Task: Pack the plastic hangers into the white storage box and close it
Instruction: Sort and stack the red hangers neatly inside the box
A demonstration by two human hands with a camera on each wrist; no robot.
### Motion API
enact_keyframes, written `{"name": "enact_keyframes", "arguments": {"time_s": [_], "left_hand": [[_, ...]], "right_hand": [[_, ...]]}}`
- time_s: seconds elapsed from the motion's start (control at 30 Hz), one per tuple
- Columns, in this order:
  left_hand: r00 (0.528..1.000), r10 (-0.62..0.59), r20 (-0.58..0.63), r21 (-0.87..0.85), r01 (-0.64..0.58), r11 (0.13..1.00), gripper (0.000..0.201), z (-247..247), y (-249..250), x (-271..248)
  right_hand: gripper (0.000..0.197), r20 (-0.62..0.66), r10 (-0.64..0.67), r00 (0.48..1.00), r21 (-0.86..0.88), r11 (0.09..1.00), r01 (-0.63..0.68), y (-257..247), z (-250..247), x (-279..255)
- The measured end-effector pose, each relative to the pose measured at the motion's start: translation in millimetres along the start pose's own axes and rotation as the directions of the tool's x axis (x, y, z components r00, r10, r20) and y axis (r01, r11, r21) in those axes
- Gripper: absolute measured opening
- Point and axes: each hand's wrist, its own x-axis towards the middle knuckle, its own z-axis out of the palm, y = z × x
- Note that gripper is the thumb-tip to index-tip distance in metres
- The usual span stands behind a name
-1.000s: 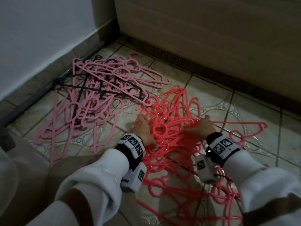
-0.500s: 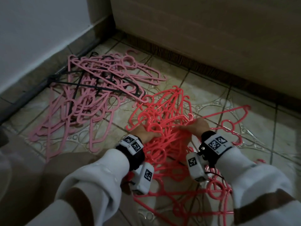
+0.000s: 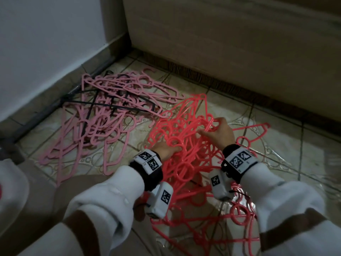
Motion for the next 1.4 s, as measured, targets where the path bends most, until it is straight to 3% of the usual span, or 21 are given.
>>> {"name": "enact_keyframes", "arguments": {"time_s": [0.1, 0.2, 0.3, 0.5, 0.8, 0.97, 1.13, 1.27, 1.4], "left_hand": [[0.999, 0.037, 0.007, -0.018, -0.037, 0.999, 0.058, 0, 11, -9], [0.996, 0.090, 0.010, -0.077, -0.089, 0.993, 0.051, 0, 24, -19], [0.983, 0.181, 0.020, -0.183, -0.174, 0.968, 0.038, -1, 39, -26], [0.936, 0.339, -0.098, -0.329, -0.352, 0.876, 0.022, -10, 72, -59], [0.799, 0.517, -0.306, -0.376, -0.600, 0.706, 0.022, -44, 97, -101], [0.746, 0.539, -0.391, -0.383, -0.664, 0.642, 0.026, -82, 97, -125], [0.657, 0.541, -0.525, -0.359, -0.747, 0.560, 0.029, -138, 94, -162], [0.571, 0.540, -0.618, -0.255, -0.796, 0.549, 0.014, -195, 83, -206], [0.485, 0.496, -0.720, -0.137, -0.800, 0.584, 0.012, -253, 50, -255]], "right_hand": [[0.069, -0.036, -0.066, 0.997, -0.019, 0.998, 0.066, -11, -20, -3], [0.070, -0.104, -0.164, 0.981, -0.080, 0.985, 0.156, -23, -42, -10], [0.069, -0.185, -0.278, 0.943, -0.072, 0.960, 0.269, -33, -63, -16], [0.072, -0.294, -0.421, 0.858, -0.037, 0.902, 0.430, -64, -103, -33], [0.068, -0.437, -0.572, 0.694, -0.114, 0.800, 0.589, -123, -137, -62], [0.070, -0.456, -0.660, 0.597, -0.152, 0.718, 0.679, -168, -141, -77], [0.070, -0.470, -0.733, 0.492, -0.151, 0.616, 0.773, -232, -142, -100], [0.070, -0.482, -0.775, 0.408, -0.116, 0.518, 0.847, -294, -134, -128], [0.070, -0.487, -0.808, 0.333, -0.034, 0.398, 0.917, -358, -111, -164]]}}
